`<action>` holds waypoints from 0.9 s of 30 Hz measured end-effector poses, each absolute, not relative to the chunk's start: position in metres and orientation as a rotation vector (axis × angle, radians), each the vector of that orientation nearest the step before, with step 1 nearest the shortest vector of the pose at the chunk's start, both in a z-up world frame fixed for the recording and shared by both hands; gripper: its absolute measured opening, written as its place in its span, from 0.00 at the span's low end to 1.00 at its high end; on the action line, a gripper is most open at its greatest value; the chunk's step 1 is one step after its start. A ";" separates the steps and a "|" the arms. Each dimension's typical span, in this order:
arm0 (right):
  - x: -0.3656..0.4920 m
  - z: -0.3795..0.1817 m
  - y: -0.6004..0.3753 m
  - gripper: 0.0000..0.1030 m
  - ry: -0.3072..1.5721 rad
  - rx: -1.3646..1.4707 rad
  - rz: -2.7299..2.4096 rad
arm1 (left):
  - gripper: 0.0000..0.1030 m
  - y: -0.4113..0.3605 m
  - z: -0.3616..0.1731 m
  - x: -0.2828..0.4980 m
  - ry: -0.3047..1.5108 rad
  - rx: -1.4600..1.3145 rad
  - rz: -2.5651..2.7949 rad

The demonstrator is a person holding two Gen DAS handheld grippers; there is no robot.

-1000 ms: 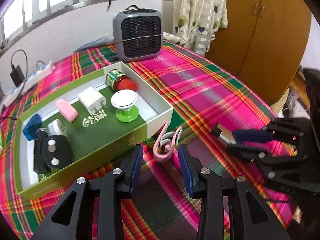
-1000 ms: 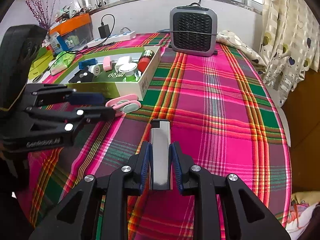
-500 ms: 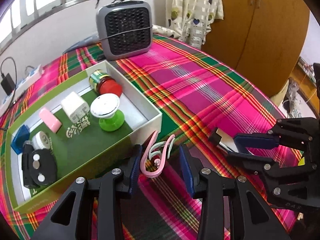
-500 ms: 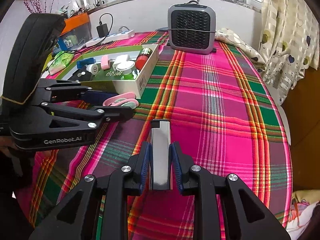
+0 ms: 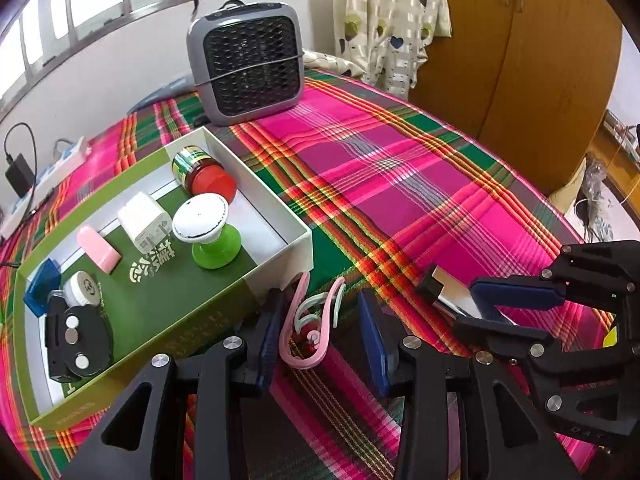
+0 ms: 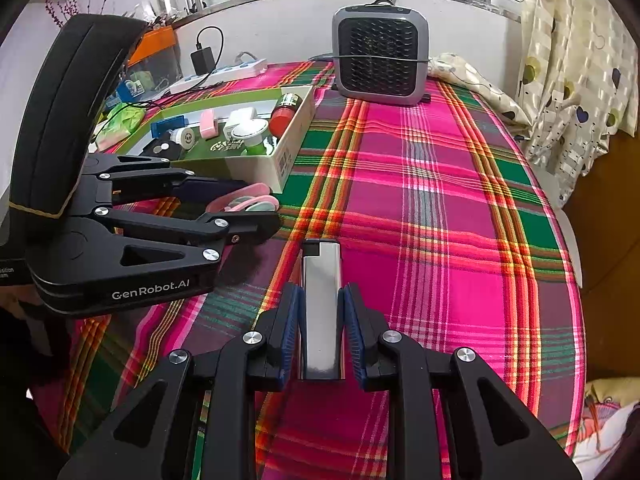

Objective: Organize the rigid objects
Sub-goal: 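Close the left tool on the pink clip while the right tool holds the silver stick, then carry the pink clip and silver stick over the green box with both tools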

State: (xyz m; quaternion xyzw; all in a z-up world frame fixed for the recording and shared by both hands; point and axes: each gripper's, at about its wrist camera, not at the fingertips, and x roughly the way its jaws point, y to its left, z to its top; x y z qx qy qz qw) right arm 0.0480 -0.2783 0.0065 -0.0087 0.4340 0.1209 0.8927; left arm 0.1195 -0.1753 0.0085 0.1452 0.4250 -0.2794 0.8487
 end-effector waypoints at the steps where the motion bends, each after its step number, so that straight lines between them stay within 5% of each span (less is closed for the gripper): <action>1: 0.048 0.007 -0.278 0.24 0.901 -0.018 0.251 | 0.36 -0.174 0.009 0.120 0.896 0.304 -0.591; 10: 0.048 0.007 -0.278 0.24 0.900 -0.019 0.250 | 0.22 -0.174 0.010 0.119 0.886 0.300 -0.590; 27: 0.046 0.007 -0.278 0.24 0.899 -0.031 0.246 | 0.22 -0.166 0.010 0.111 0.873 0.272 -0.582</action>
